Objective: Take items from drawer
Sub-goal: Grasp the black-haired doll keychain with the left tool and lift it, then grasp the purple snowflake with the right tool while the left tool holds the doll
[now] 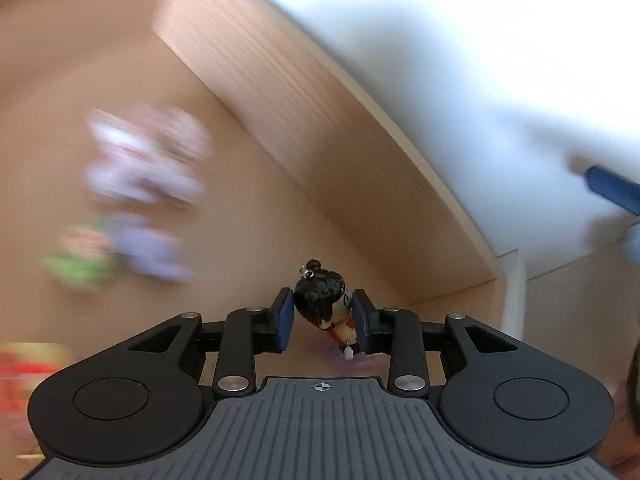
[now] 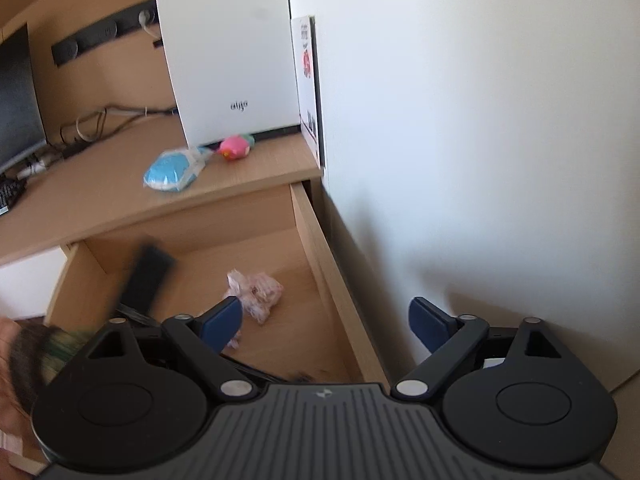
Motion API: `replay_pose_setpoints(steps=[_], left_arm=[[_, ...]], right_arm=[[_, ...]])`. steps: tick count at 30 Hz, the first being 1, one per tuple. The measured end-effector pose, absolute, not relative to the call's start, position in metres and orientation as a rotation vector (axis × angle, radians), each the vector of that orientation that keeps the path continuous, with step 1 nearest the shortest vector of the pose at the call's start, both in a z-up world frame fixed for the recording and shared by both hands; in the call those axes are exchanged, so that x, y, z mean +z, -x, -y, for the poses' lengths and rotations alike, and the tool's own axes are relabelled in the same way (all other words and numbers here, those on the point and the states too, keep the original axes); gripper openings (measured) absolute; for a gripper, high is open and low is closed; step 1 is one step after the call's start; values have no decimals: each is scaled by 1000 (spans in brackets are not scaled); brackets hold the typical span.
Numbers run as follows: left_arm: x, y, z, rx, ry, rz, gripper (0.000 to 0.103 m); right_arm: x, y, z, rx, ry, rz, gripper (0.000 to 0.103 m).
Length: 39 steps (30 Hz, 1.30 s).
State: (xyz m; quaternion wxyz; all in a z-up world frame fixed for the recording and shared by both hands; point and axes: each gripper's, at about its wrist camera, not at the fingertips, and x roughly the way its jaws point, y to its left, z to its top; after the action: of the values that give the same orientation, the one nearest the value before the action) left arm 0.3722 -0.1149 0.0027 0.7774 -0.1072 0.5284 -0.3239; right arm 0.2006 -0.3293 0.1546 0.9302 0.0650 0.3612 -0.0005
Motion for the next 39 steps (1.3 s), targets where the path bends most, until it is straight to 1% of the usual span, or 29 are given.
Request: replay_pose_setpoints(steps=[1,3,6,7,9,10,11,14,18,25,26,30,31,33,35,39], left_arm=[[9,-368,99,-678,214,-1110,35],[16,-361,67,-637,204,-1075,35],[15,-350,30,-607,230,-1075,35],[16,-345,29,-604,243,-1074,35],[11,-338,27,-602,277,-1061,35],[10,-345,23,-606,293,-1054,35],[5,-339,14,-612,313,-1045,35],[5,-335,1,-667,391,-1009,35],[-3,-335,19,-725,395,-969,35],[2,-336,7,-749,441,-981,35],[1,-336,7,-750,444,-978,35],[0,-337,7,-746,456,-980,35],[0,-338,7,-743,456,-982,35],[-1,-338,7,-736,453,-988,35],[-1,-338,8,-724,448,-991,35],[-2,-337,8,-691,440,-994,35]], right_arm=[[152,-203,326,1,-128,-760,101],[142,-214,317,23,-118,-838,101],[116,-240,301,76,-120,-999,101],[107,-250,295,91,-121,-1058,100],[87,-272,285,124,-142,-1182,90],[77,-282,281,135,-162,-1248,81],[67,-292,277,142,-167,-1313,76],[40,-314,262,113,-54,-1453,75],[17,-333,246,119,100,-1569,75],[-4,-348,237,221,232,-1629,75],[-8,-349,236,231,257,-1638,74],[-14,-351,239,270,228,-1664,73],[-13,-350,241,267,207,-1662,69],[-9,-344,241,263,185,-1641,53],[-3,-339,240,249,154,-1613,39],[7,-333,230,264,95,-1547,39]])
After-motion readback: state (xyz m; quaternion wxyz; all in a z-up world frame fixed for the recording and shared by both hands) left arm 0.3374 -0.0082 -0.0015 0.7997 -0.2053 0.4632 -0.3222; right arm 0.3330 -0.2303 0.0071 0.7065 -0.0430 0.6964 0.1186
